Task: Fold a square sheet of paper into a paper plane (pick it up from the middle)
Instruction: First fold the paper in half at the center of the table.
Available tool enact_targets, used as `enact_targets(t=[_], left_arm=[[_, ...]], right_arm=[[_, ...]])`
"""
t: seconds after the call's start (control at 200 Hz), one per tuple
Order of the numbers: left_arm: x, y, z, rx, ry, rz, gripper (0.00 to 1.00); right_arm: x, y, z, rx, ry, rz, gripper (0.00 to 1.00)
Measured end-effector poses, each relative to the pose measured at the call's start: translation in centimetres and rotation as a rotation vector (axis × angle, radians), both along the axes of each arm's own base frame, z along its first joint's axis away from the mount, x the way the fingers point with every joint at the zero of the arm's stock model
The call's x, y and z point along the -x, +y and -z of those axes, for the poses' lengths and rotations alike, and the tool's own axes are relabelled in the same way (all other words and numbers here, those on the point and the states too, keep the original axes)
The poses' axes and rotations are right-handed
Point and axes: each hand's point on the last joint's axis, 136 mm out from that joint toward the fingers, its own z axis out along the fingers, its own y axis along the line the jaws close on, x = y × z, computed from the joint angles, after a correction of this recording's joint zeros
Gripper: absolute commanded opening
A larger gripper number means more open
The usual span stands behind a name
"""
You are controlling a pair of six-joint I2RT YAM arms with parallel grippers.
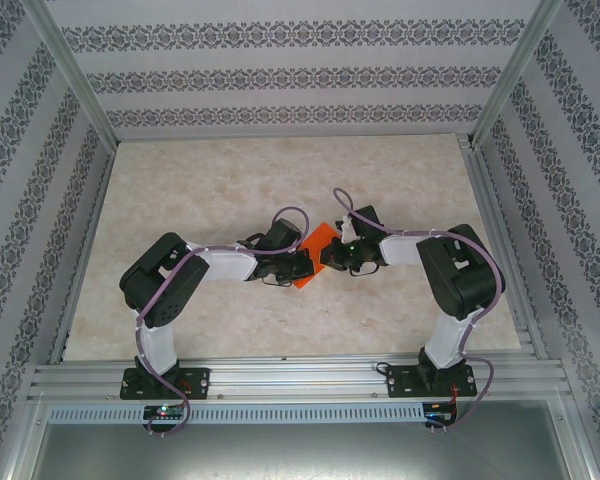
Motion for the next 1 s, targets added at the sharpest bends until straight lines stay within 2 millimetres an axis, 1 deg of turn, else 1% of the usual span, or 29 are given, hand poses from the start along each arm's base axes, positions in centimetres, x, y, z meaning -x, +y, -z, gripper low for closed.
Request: enact_targets(t=[0.12,0.34,0.585,0.684,0.744,0.884,0.954,0.999], left_arm=[[0.0,0.1,0.1,-0.005,0.006,-0.004,0.0],[0.1,0.2,0.2,-0.005,0.018,-0.017,0.0],[0.2,0.4,0.2,-0.006,0.019,-0.023,0.0],[0.3,0.7,0.2,-0.015,0.019,-0.025,0.0],[0.5,1.1,0.1,-0.027,0.022,-0.026,0.0],[0.6,1.7,0.1,-0.05,0.022,-0.012,0.0],[0.6,1.8,0.0,-0.061,0.022,0.001,0.0],[0.7,1.8,0.0,-0.068,0.02,0.011,0.0]], right_arm=[[-0.6,-1.0,0.0,-0.013,0.003,0.019,0.0],[-2.9,-4.6,0.1,-0.049,0.019,0.118,0.0],[-4.8,-6.7,0.0,-0.052,0.021,0.184,0.0],[-6.0,-8.5,0.0,-0.028,0.008,0.245,0.0],[-6.4,-9.3,0.0,-0.025,0.006,0.272,0.0],[-6.8,-9.7,-0.5,-0.021,-0.021,0.296,0.0],[-6.8,-9.4,-1.4,-0.028,-0.057,0.293,0.0],[-6.6,-8.8,-2.2,-0.035,-0.082,0.278,0.0]])
